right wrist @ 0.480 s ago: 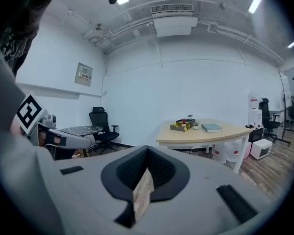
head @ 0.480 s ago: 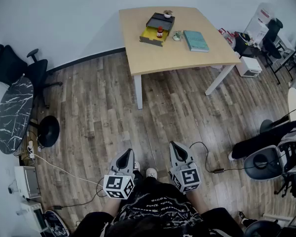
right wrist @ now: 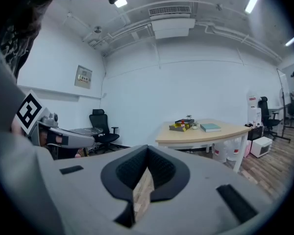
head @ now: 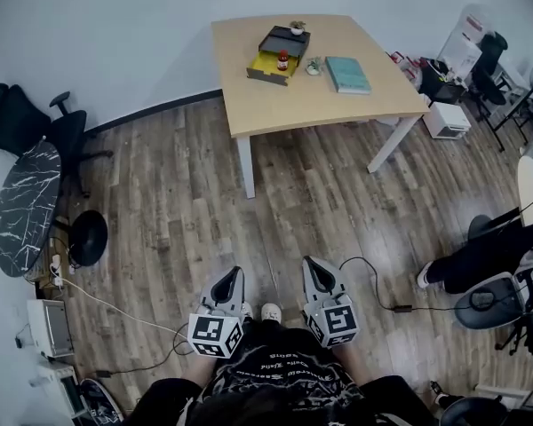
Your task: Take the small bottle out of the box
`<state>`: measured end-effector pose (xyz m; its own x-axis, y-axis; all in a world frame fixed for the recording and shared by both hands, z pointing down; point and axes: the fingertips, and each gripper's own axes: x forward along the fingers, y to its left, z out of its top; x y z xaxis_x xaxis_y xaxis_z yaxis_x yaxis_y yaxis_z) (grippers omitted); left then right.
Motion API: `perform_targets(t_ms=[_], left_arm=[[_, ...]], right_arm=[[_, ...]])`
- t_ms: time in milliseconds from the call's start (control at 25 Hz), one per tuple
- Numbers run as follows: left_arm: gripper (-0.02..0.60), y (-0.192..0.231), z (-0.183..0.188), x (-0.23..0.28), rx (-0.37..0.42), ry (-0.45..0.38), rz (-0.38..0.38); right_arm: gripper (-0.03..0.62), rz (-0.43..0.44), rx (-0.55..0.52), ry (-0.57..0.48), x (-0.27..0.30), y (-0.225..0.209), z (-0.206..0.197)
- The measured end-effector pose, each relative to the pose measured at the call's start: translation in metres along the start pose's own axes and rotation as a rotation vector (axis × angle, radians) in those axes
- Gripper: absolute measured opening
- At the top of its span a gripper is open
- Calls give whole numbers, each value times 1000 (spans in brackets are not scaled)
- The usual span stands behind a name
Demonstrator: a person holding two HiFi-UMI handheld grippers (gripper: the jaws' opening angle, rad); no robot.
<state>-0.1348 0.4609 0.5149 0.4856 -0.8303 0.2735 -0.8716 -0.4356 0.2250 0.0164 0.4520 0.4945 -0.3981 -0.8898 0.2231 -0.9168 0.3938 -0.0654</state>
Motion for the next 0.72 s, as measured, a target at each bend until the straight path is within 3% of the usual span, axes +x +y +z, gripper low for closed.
perform_targets(t_ms=[200, 240, 320, 400, 480, 720], left_arm=[[12, -1, -1, 0, -9, 5, -41], [62, -2, -2, 1, -9, 14, -53], [211, -6, -4, 3, -11, 30, -79], [264, -8, -4, 4, -15, 33, -86], [294, -10, -3, 6, -21, 36, -84], [299, -8, -4, 22, -38, 41, -75]], right_arm=[[20, -10, 61, -15, 1, -2, -2], [118, -5, 64, -16, 2, -2, -2], [144, 5, 51, -17, 2, 0, -1], [243, 18, 33, -15, 2, 3, 0], [244, 23, 29, -14, 3, 2, 1], [244, 30, 24, -32, 12, -10, 6]])
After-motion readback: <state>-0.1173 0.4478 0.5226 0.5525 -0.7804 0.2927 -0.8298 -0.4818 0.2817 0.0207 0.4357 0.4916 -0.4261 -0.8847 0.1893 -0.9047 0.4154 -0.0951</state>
